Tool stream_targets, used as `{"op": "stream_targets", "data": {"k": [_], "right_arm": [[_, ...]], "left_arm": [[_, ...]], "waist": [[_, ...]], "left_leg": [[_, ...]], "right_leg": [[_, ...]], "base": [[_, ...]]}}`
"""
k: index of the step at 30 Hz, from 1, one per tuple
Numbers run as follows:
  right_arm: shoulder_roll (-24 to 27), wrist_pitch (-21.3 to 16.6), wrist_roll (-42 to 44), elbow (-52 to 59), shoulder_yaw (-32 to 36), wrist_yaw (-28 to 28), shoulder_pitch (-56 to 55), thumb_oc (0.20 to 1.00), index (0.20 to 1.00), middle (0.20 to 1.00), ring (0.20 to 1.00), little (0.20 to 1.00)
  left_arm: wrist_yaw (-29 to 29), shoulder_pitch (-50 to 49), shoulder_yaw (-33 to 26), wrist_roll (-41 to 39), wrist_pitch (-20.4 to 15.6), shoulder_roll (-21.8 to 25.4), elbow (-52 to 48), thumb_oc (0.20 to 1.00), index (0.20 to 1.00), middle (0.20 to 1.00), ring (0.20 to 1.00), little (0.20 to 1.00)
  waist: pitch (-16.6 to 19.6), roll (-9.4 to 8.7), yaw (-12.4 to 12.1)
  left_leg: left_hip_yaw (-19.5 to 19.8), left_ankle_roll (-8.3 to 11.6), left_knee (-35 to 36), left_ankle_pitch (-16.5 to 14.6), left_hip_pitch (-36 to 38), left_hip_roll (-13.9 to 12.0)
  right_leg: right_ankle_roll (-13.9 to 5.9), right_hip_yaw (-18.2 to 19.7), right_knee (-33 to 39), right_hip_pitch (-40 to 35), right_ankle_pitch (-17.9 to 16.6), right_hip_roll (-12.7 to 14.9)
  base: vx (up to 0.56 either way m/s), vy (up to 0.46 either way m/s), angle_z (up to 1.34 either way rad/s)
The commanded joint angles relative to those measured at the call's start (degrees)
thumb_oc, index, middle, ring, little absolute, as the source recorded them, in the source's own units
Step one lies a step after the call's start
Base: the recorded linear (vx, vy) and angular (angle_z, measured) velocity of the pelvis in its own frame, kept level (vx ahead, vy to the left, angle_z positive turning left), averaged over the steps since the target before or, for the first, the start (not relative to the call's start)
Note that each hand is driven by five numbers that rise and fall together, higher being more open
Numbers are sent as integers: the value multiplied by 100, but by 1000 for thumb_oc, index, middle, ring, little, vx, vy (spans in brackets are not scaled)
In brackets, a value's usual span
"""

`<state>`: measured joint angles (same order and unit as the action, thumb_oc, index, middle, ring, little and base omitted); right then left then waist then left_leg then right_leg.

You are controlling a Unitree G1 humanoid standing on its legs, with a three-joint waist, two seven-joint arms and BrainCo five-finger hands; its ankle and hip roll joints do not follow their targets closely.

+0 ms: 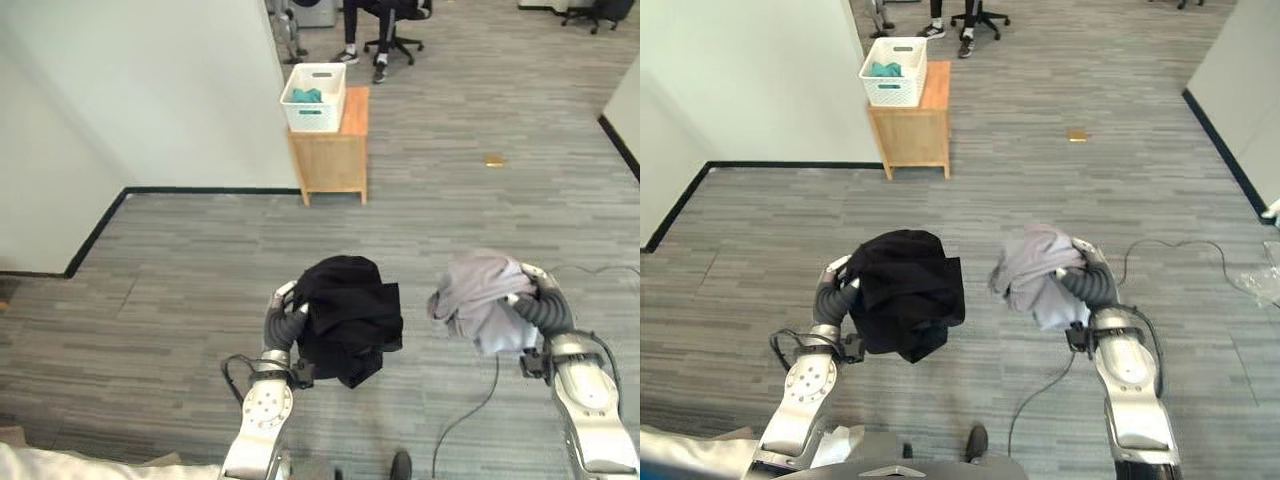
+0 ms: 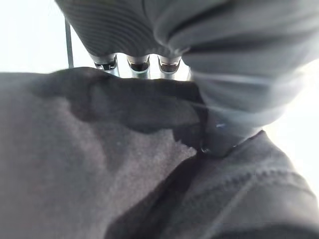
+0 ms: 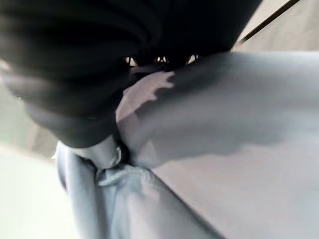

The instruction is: Pick up bed clothes into laundry basket.

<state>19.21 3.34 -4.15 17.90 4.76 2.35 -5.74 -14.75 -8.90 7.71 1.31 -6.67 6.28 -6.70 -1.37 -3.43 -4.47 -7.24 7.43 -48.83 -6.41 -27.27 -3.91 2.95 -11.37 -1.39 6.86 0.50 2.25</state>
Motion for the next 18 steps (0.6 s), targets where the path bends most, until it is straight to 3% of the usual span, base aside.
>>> {"op": "stream_targets", "data": {"k": [1, 2, 3, 4, 6, 7, 8, 10, 11, 13, 15, 16, 18], "right_arm": [[160, -387, -287, 665, 4, -3, 150, 200, 200, 200, 200, 200], [229, -385, -354, 678, -46, 0, 245, 200, 200, 200, 200, 200], [314, -322, -414, 606, -152, 3, 514, 200, 200, 200, 200, 200], [313, -319, -416, 598, -158, 3, 524, 200, 200, 200, 200, 200], [296, -199, -462, 625, -153, -19, 655, 200, 200, 200, 200, 200], [157, -7, -546, 633, -112, 52, 806, 200, 200, 200, 200, 200], [148, 1, -553, 637, -115, 57, 801, 200, 200, 200, 200, 200], [-29, -32, -639, 747, -170, 130, 744, 200, 200, 200, 200, 200], [-82, -55, -656, 731, -170, 115, 760, 200, 200, 200, 200, 200], [-164, -33, -690, 708, -177, 113, 706, 200, 200, 200, 200, 200], [-107, 37, -802, 703, -126, 162, 865, 200, 200, 200, 200, 200], [-90, 42, -814, 700, -100, 145, 915, 200, 200, 200, 200, 200], [12, 51, -936, 753, -24, 148, 1114, 200, 200, 200, 200, 200]], "left_arm": [[134, 269, -110, 5, -316, -5, -425, 200, 200, 200, 200, 200], [176, 265, -143, 1, -326, 26, -436, 200, 200, 200, 200, 200], [242, 226, -182, -29, -423, 60, -461, 200, 200, 200, 200, 200], [244, 226, -187, -31, -429, 60, -458, 200, 200, 200, 200, 200], [227, 202, -160, -25, -440, 79, -477, 200, 200, 200, 200, 200], [252, 107, -186, -44, -350, 79, -484, 200, 200, 200, 200, 200], [254, 95, -186, -46, -342, 86, -493, 200, 200, 200, 200, 200], [292, -33, -237, -107, -379, 102, -512, 200, 200, 200, 200, 200], [317, -52, -249, -135, -424, 129, -488, 200, 200, 200, 200, 200], [335, -45, -189, -147, -382, 155, -484, 200, 200, 200, 200, 200], [416, 31, -90, -115, -315, 191, -513, 200, 200, 200, 200, 200], [413, 103, -51, -107, -326, 205, -501, 200, 200, 200, 200, 200], [436, 349, -21, -69, -283, 241, -457, 200, 200, 200, 200, 200]], "waist": [[231, -72, -199], [297, 12, -282], [402, 158, -488], [407, 147, -479], [429, 140, -508], [602, 181, -577], [582, 170, -589], [662, 188, -639], [714, 109, -670], [722, -39, -665], [732, -66, -631], [729, -33, -589], [782, 30, -537]], "left_leg": [[-222, -254, 2091, 257, 804, -1], [-294, -364, 2996, 398, 837, -23], [-571, -375, 5148, 1415, 873, -115], [-578, -363, 5305, 1492, 953, -90], [-930, -271, 5383, 1515, 400, -315], [-1011, -372, 5383, 1511, 432, -390], [-1030, -373, 5383, 1492, 470, -386], [-786, -579, 5383, 1854, 777, -221], [-731, -646, 5383, 1958, 969, -128], [-800, -716, 5383, 1848, 1352, 28], [-906, -757, 5383, 1689, 1680, -3], [-899, -767, 5383, 1636, 1759, -48], [-984, -773, 5383, 1430, 1939, -160]], "right_leg": [[-507, -359, 639, -134, -445, 399], [-522, -347, 639, -263, -305, 306], [-493, -366, 639, -672, 72, 80], [-492, -371, 639, -682, 98, 88], [-474, -390, 639, -1028, 377, 40], [-522, -287, 639, -1367, 581, -71], [-528, -273, 639, -1396, 587, -58], [-581, -53, 639, -1726, 691, -99], [-686, -17, 639, -1951, 774, -38], [-1027, -27, 32, -2035, 645, 178], [-1462, -52, -1173, -1536, 172, 454], [-1539, 27, -1747, -1181, -116, 505], [-1582, -107, -2138, -615, -240, 759]], "base": [[391, 14, 2], [786, 79, -5], [810, 73, -3], [736, 54, -2], [561, 11, 4], [629, 15, 7], [682, 57, 6], [557, 92, 0], [637, 107, -14], [519, 103, -32], [396, 83, -29], [371, 44, -23], [317, 24, -9]]}}
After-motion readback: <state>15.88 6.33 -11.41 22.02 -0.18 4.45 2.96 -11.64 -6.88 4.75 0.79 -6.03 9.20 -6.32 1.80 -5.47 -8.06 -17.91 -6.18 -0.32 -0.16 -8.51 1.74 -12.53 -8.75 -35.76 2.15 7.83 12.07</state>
